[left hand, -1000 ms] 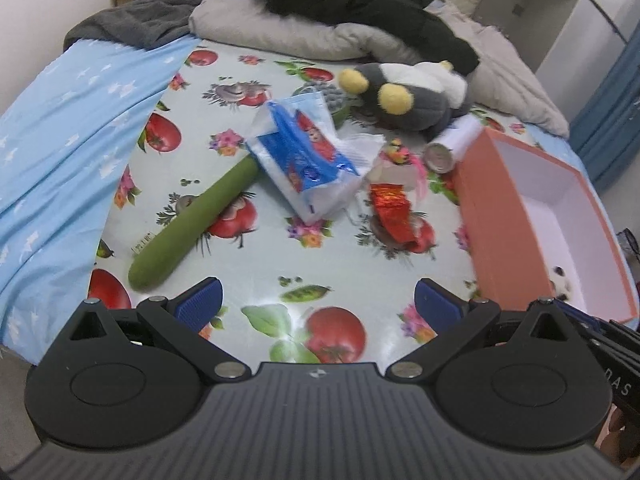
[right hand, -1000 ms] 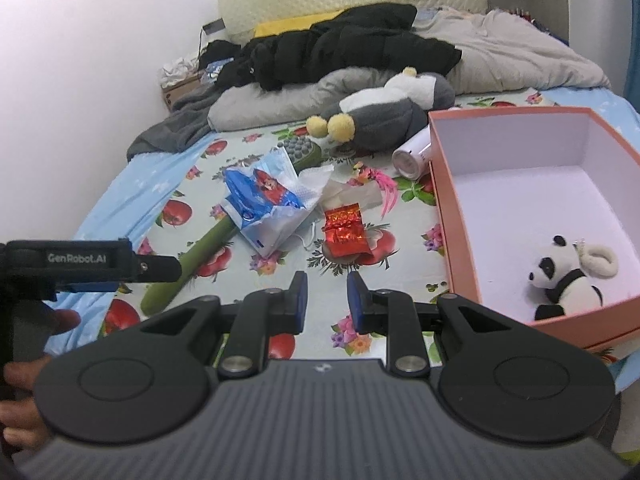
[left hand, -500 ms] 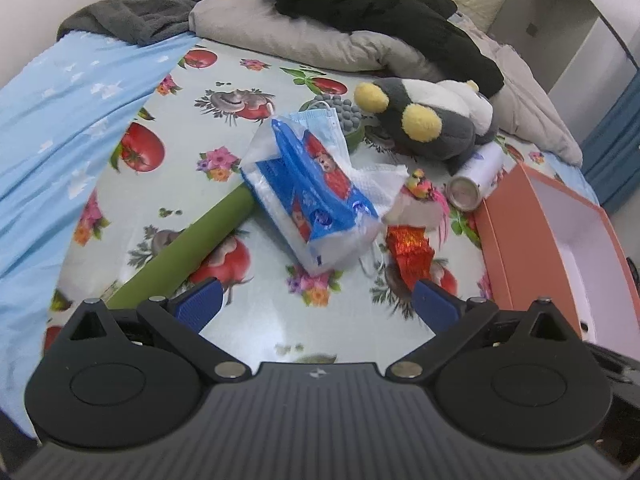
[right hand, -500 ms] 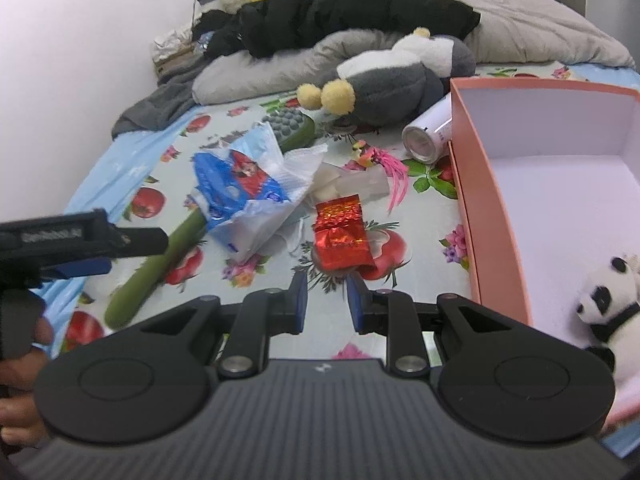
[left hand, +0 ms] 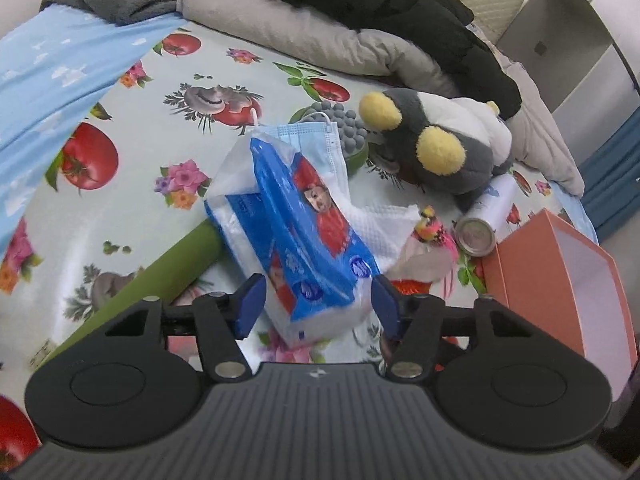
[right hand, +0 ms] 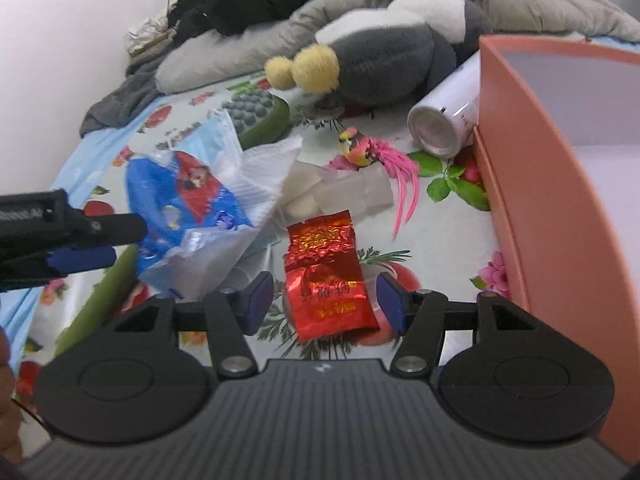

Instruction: Organize soft objects

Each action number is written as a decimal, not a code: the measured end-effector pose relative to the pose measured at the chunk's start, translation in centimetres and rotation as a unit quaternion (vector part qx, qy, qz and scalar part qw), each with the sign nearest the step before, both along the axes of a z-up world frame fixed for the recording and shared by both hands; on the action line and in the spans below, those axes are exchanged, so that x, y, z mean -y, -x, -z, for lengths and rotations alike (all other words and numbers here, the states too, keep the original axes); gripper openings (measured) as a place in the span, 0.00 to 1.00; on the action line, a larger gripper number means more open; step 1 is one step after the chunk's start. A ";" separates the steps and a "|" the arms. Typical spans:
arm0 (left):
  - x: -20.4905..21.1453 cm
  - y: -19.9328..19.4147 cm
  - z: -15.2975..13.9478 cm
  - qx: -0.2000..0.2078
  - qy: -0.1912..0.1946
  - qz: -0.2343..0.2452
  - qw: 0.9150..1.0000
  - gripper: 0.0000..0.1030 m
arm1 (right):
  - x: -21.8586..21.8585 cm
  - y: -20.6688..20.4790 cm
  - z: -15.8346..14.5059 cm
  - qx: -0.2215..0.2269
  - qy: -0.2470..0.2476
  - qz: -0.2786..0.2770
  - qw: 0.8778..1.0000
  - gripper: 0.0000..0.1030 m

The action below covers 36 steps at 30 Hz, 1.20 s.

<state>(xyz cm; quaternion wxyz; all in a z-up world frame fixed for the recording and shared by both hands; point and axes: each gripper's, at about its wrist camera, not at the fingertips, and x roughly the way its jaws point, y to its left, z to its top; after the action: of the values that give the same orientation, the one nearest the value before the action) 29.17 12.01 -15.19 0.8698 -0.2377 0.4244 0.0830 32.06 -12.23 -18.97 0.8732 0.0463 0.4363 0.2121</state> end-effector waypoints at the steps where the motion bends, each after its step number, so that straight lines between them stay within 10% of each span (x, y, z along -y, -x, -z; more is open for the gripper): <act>1: -0.2 -0.4 0.3 -0.002 0.000 -0.003 1.000 0.61 | -0.3 -0.4 0.3 -0.001 0.001 -0.001 1.000 0.58; 19: -0.6 -1.8 2.1 0.013 0.016 -0.014 1.000 0.11 | -4.2 -1.4 2.9 0.048 0.063 -0.045 0.996 0.55; 36: 1.3 6.5 -0.8 0.016 0.034 0.020 0.999 0.07 | -1.1 4.6 -1.1 0.068 0.061 -0.042 0.995 0.55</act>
<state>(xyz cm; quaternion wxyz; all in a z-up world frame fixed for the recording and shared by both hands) 22.66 10.76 -14.41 0.8693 -0.2596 0.4179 0.0476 27.45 -11.18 -17.91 0.8922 -0.0394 0.3900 0.2244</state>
